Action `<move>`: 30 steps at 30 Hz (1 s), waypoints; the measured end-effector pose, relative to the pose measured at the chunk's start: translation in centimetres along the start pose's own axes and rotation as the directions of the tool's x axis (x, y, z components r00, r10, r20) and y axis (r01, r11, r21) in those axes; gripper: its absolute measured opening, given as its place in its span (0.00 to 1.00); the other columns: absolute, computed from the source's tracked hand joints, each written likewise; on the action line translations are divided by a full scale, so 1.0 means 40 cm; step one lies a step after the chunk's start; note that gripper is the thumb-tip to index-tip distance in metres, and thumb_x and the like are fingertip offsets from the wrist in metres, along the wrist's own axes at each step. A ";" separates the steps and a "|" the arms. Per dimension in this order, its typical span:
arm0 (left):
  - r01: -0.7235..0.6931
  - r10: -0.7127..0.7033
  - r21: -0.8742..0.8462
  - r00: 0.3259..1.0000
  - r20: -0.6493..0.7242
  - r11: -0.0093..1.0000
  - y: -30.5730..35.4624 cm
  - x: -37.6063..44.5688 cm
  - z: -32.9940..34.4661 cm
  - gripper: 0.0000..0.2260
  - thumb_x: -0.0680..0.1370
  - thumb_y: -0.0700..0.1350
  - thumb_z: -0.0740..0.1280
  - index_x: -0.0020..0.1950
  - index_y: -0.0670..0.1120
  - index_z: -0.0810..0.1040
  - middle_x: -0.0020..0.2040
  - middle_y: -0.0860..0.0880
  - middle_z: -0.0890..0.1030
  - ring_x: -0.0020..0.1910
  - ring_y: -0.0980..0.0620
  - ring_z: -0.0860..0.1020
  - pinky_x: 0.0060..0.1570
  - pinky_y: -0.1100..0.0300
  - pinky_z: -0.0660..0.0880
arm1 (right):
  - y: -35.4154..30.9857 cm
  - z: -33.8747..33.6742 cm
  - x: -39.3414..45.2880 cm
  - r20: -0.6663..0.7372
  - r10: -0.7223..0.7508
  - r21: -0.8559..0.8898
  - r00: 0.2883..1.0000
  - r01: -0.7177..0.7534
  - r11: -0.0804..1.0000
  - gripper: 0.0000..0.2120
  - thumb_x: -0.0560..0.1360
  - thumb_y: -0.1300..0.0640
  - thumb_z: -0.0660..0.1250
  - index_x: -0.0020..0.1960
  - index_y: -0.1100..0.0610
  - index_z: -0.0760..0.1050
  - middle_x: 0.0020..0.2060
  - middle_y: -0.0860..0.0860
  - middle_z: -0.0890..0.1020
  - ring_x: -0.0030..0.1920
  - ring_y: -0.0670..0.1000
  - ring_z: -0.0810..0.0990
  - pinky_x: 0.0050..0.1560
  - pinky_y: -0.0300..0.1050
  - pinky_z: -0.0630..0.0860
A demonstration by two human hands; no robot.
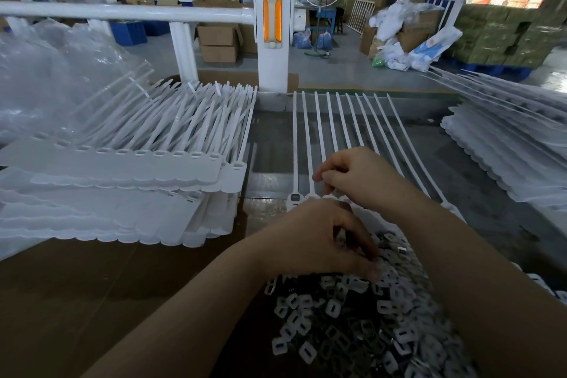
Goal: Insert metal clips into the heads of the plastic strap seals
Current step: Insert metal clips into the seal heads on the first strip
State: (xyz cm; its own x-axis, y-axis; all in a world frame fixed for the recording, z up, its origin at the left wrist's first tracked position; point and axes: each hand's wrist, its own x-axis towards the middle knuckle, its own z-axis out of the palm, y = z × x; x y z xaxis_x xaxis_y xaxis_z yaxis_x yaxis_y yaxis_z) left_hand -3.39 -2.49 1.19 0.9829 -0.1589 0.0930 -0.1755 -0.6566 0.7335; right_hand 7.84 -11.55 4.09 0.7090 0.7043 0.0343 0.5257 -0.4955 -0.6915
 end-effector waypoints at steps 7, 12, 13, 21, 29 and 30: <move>0.049 -0.052 -0.053 0.997 -0.057 0.997 -0.015 0.000 -0.008 0.08 0.69 0.49 0.78 0.46 0.53 0.86 0.44 0.59 0.84 0.43 0.61 0.80 0.45 0.65 0.76 | 0.005 0.001 0.002 0.058 0.013 0.018 0.998 -0.014 1.000 0.12 0.78 0.60 0.63 0.43 0.48 0.82 0.36 0.46 0.85 0.31 0.36 0.78 0.36 0.38 0.73; 0.102 -0.133 -0.213 0.981 -0.141 0.972 -0.029 -0.006 -0.023 0.05 0.69 0.45 0.78 0.44 0.52 0.87 0.41 0.58 0.85 0.42 0.63 0.82 0.48 0.70 0.76 | 0.001 -0.004 0.004 0.070 0.009 0.034 0.997 -0.011 0.999 0.13 0.79 0.59 0.64 0.41 0.46 0.81 0.33 0.43 0.84 0.31 0.36 0.78 0.36 0.39 0.76; 0.117 -0.159 -0.236 0.973 -0.168 0.965 -0.031 -0.007 -0.027 0.05 0.69 0.45 0.78 0.44 0.52 0.87 0.40 0.58 0.85 0.42 0.62 0.82 0.47 0.71 0.75 | 0.000 -0.006 0.004 0.076 0.008 0.041 0.997 -0.011 0.999 0.13 0.79 0.59 0.64 0.41 0.45 0.81 0.33 0.43 0.84 0.32 0.36 0.79 0.36 0.38 0.75; 0.137 -0.435 -0.602 0.815 -0.383 0.787 -0.053 -0.006 -0.049 0.07 0.76 0.40 0.70 0.45 0.51 0.84 0.39 0.51 0.86 0.37 0.58 0.83 0.37 0.69 0.77 | 0.004 -0.015 0.001 0.078 0.040 0.127 0.996 -0.050 0.991 0.11 0.77 0.60 0.66 0.42 0.47 0.81 0.33 0.46 0.84 0.33 0.41 0.78 0.35 0.37 0.74; 0.123 -0.505 -0.632 0.723 -0.471 0.765 -0.063 0.002 -0.037 0.05 0.78 0.38 0.69 0.52 0.46 0.77 0.39 0.48 0.86 0.39 0.54 0.85 0.35 0.67 0.78 | 0.010 -0.010 0.002 0.074 0.060 0.211 0.995 -0.075 0.975 0.05 0.76 0.56 0.69 0.44 0.50 0.83 0.36 0.48 0.85 0.33 0.42 0.77 0.30 0.33 0.69; 0.121 -0.501 -0.618 0.713 -0.490 0.777 -0.062 0.003 -0.036 0.06 0.78 0.38 0.69 0.53 0.46 0.77 0.39 0.48 0.85 0.38 0.54 0.85 0.35 0.67 0.78 | 0.011 -0.009 0.003 0.081 0.059 0.214 0.995 -0.075 0.974 0.04 0.76 0.55 0.69 0.45 0.50 0.83 0.36 0.48 0.85 0.33 0.41 0.77 0.31 0.34 0.69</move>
State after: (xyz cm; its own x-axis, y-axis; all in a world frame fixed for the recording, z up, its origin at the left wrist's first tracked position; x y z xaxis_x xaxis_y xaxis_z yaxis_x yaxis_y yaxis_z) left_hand -2.77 0.20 0.34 0.8161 0.5771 0.0289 0.0168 -0.0738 0.9971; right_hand 8.33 -11.89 4.05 0.6983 0.7128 -0.0647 0.3582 -0.4262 -0.8307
